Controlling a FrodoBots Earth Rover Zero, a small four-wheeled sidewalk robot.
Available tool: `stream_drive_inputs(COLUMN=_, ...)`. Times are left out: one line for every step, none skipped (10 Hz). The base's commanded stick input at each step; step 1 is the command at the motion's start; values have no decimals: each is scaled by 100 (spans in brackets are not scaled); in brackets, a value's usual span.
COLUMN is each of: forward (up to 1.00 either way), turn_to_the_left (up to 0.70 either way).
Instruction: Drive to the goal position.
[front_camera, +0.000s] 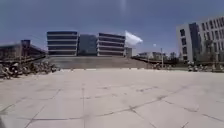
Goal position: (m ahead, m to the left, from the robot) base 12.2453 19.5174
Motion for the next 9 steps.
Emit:
stream_drive_inputs(forward=100, turn_to_the_left=0)
stream_drive_inputs(forward=100, turn_to_the_left=0)
stream_drive_inputs(forward=100, turn_to_the_left=0)
stream_drive_inputs(forward=100, turn_to_the_left=3)
stream_drive_inputs(forward=100, turn_to_the_left=13)
stream_drive_inputs(forward=100, turn_to_the_left=36)
stream_drive_inputs(forward=100, turn_to_the_left=38)
stream_drive_inputs(forward=100, turn_to_the_left=40)
stream_drive_inputs(forward=100, turn_to_the_left=12)
